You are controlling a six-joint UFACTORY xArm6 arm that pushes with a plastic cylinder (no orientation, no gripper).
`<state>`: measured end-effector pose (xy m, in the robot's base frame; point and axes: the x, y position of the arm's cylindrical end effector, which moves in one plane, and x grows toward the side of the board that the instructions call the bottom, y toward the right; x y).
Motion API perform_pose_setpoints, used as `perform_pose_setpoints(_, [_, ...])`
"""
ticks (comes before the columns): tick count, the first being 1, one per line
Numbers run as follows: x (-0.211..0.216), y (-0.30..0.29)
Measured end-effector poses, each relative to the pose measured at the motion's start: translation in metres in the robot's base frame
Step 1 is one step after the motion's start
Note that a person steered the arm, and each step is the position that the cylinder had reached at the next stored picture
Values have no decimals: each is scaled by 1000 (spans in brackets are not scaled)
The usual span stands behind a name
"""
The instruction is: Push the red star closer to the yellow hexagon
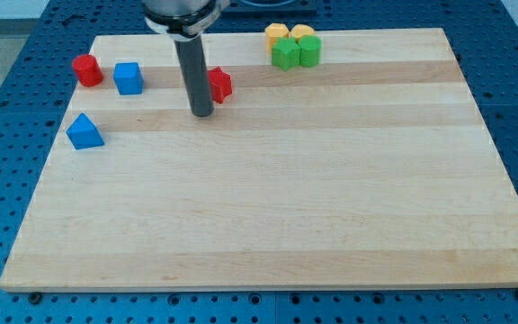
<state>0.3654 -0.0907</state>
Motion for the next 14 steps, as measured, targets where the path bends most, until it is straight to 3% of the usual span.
perform_pose_setpoints(4, [-74,8])
perform_pose_setpoints(6, [-69,-1])
perform_pose_setpoints(7, [-110,0])
perform_pose_setpoints(8, [-121,1])
perform_pose_setpoints(10, [-89,-66])
perform_pose_setpoints(11, [-111,-104])
perform_pose_setpoints(14, [-156,-59])
